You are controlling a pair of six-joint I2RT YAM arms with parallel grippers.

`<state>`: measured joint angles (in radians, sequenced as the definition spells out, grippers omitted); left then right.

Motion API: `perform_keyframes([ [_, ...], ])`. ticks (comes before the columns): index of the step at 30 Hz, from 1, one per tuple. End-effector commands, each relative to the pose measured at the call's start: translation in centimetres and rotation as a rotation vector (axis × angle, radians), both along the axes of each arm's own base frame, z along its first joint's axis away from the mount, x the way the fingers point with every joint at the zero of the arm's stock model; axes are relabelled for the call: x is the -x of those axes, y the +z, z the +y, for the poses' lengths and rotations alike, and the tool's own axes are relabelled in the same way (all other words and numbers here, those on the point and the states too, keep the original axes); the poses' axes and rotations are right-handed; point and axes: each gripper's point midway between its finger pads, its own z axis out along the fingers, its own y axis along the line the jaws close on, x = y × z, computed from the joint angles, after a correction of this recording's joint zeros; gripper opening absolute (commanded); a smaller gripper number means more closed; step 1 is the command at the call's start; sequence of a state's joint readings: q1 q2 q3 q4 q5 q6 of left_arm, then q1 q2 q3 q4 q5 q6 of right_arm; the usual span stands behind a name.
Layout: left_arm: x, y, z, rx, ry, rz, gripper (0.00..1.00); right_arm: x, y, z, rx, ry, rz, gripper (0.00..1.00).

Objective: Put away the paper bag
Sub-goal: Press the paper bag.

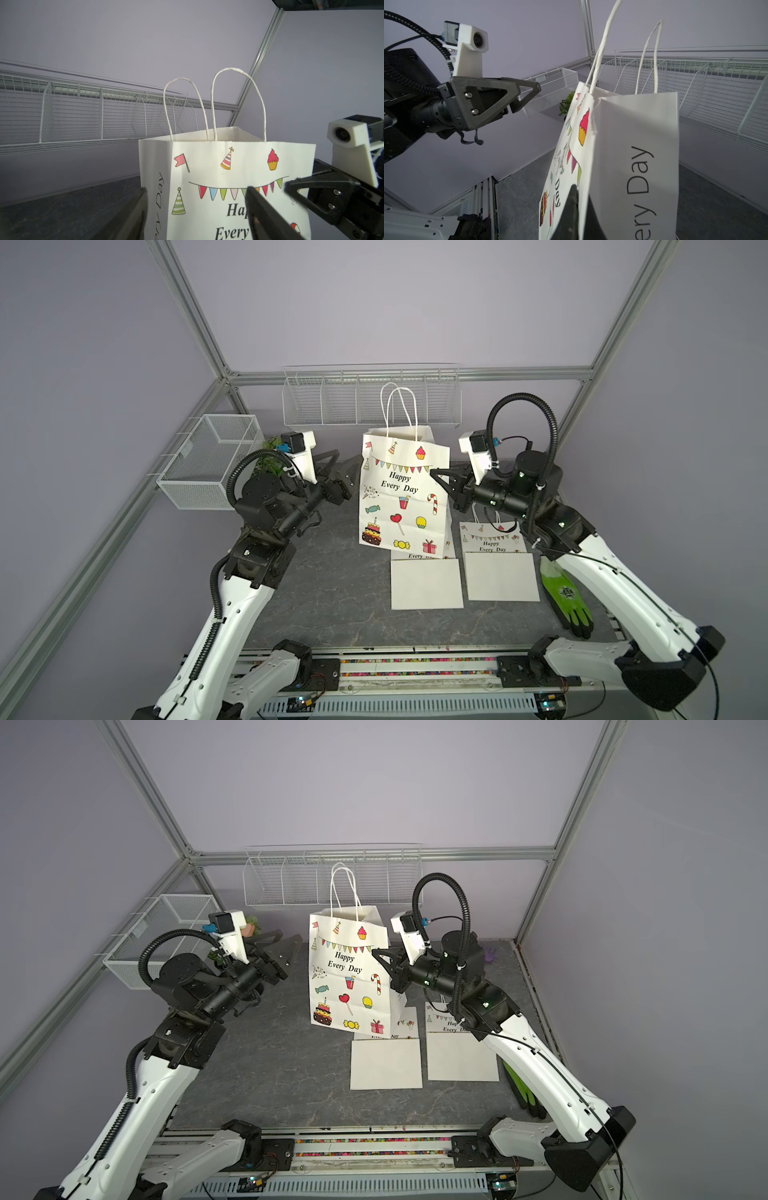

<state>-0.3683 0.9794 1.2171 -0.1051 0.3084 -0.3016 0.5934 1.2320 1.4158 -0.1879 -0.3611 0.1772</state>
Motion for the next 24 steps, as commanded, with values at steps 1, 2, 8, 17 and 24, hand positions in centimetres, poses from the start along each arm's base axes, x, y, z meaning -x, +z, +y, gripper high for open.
perform_keyframes([
  [1,1.0,-0.3,0.5,-0.013,0.007,-0.018,0.81,0.6,1.8,-2.5,-0.066,0.007,0.019,0.07],
  [2,1.2,-0.6,0.7,-0.017,0.017,-0.015,0.82,0.5,2.0,-3.2,-0.082,0.009,0.031,0.07],
  [8,1.0,-3.2,1.9,-0.04,0.083,0.019,0.85,-0.2,2.1,-5.4,-0.134,0.104,0.119,0.07],
  [17,-0.2,-8.6,-0.1,0.012,-0.014,-0.001,0.96,-0.3,5.0,-7.6,-0.222,0.372,0.225,0.07],
  [24,-2.4,-8.7,-1.2,0.072,-0.084,-0.039,1.0,0.2,7.7,-7.1,-0.222,0.523,0.277,0.07],
])
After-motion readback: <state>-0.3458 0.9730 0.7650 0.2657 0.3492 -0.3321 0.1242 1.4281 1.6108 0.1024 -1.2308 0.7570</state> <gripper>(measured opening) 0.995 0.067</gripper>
